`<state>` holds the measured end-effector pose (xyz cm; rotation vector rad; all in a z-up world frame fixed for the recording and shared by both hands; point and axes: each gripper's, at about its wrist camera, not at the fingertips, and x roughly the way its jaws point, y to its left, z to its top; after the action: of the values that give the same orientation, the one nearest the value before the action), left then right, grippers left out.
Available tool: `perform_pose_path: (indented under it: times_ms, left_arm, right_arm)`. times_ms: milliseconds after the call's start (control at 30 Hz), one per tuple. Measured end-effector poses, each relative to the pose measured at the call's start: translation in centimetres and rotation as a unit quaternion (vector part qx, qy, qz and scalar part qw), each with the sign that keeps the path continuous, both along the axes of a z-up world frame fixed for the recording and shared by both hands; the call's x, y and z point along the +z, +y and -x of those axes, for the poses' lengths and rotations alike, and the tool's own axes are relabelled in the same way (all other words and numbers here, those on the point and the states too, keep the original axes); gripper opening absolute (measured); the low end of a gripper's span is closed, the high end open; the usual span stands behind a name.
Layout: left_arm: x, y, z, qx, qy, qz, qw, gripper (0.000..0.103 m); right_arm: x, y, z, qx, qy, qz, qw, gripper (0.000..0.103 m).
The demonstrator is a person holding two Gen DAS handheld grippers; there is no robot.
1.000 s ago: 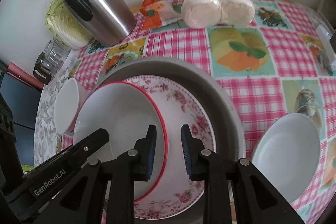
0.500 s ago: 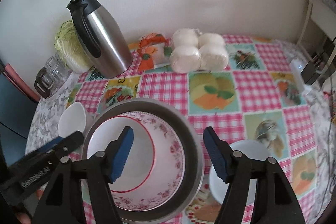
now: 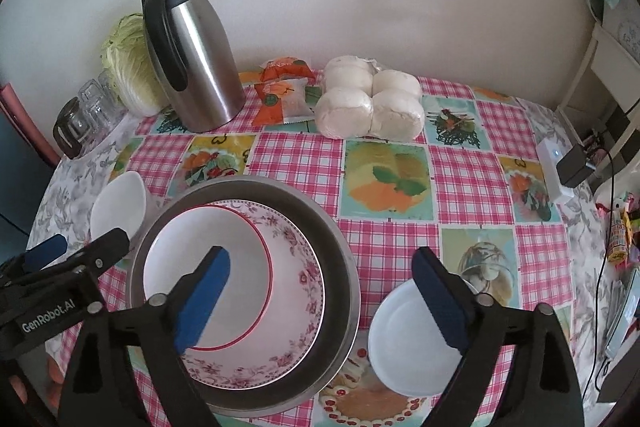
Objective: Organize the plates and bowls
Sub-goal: 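Withdraw the right gripper upward from the stacked bowl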
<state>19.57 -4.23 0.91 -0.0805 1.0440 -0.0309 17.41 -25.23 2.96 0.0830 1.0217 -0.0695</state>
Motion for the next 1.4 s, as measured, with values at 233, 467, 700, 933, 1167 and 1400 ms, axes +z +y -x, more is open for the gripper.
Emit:
perform_pose_path:
  times_ms: [233,467,700,933,1167,1400]
  left_arm:
    - [0.0,0.6,0.3,0.012,-0.014,-0.029,0.9994,0.103]
    - [0.5,0.8,0.8,0.006,-0.022,-0.032,0.9992,0.103]
    - [1.4,2.2,1.1,0.02,-0.035,-0.03,0.9987,0.103]
    - [1.6,5.7,1.0,0.06,-0.045,-0.028,0.9968,0.103]
    - [2.0,8.8,1.2,0.1,-0.079,0.002,0.9918,0.103]
    - [1.9,10.8,1.2,0.117,-0.098,0.012,0.9882,0.103]
  right_arm:
    - [0.7,-0.3,0.3,-0.007,-0.006,0.006,1.0,0.093]
    - [1.2,0.1,0.4,-0.005,-0.02,0.001,1.0,0.093]
    - [1.7,0.8,0.4,-0.002,-0.051,-0.025,0.998,0.094]
    - [2.2,2.3,0.5,0.022,-0.097,-0.026,0.995,0.094]
    - [1.1,3.8,0.0,0.032,-0.086,-0.023,0.996,0.094]
    - [1.0,4.4,-0.1,0.024,-0.095,-0.025,0.995,0.094]
